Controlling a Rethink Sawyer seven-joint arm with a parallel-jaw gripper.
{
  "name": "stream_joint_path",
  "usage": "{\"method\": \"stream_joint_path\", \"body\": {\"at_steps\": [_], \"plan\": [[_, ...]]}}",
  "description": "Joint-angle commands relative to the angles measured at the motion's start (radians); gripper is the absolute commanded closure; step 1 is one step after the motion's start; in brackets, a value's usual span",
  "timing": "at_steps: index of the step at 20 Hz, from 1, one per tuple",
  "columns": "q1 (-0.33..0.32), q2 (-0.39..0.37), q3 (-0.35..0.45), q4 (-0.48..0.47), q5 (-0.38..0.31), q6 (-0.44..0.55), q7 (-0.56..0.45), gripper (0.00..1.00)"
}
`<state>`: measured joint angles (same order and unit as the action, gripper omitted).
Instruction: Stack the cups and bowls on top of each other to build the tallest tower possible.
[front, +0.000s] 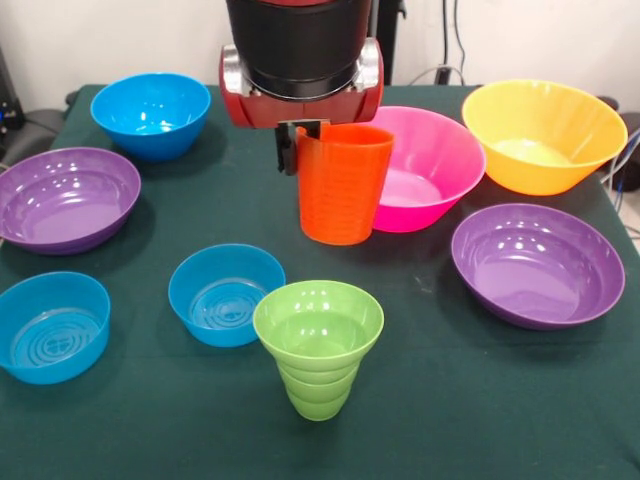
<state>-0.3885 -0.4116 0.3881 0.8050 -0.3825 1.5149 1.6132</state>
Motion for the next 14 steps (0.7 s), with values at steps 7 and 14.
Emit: {"method": "stream_joint_path", "body": {"at_steps": [7,14], "plan": [[0.016,0.074,0.055,-0.115,-0.050,0.026,-0.230,1.00],[-0.011,0.036,0.037,0.015,-0.030,-0.095,-0.236,1.00]]}}
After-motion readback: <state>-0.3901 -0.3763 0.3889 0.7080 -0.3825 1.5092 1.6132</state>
